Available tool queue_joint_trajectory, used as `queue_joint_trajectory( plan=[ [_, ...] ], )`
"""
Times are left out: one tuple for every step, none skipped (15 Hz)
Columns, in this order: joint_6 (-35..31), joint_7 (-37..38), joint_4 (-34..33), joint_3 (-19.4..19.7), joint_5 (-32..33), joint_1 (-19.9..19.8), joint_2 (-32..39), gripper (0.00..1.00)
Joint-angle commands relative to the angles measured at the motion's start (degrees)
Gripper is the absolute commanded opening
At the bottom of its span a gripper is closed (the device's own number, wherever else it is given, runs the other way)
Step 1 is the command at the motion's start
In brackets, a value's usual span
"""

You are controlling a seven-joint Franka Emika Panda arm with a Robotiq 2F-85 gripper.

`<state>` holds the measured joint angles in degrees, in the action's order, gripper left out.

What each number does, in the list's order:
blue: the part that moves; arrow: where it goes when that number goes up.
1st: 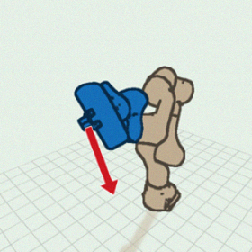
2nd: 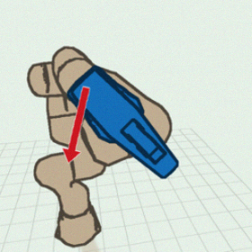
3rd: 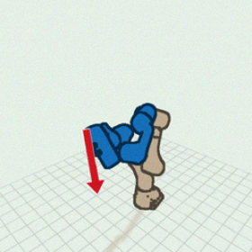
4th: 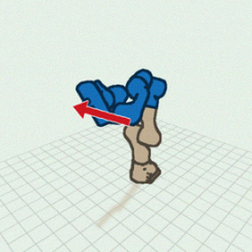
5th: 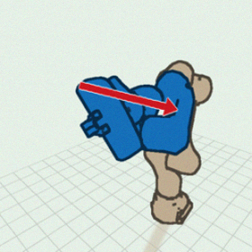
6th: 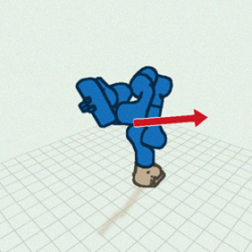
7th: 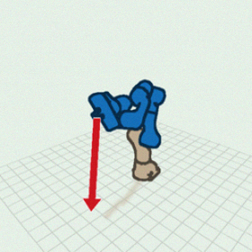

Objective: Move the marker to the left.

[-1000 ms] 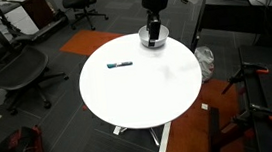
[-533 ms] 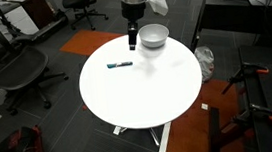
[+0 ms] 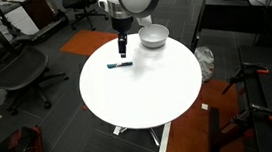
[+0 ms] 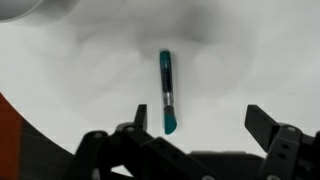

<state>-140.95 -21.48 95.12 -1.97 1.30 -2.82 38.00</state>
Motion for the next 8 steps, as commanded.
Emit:
queue_joint_trajectory(
  plan=[
    [4.58,-0.79,-7.27,-0.73,1.3,-0.95,4.87,1.0],
    [5.31,-0.72,-8.5,-0.69,1.43,-0.96,5.85,1.0],
    [6.13,-0.71,-9.71,-0.7,1.5,-0.95,6.8,1.0],
    [6.88,-0.73,-10.84,-0.7,1.55,-0.96,7.67,1.0],
    [7.59,-0.69,-12.0,-0.63,1.66,-0.92,8.56,1.0],
    [8.31,-0.62,-13.05,-0.6,1.72,-0.89,9.33,1.0],
    [8.86,-0.75,-14.07,-0.69,1.67,-0.96,10.12,1.0],
    [9.2,-0.82,-15.04,-0.71,1.7,-0.94,10.91,1.0]
  ],
)
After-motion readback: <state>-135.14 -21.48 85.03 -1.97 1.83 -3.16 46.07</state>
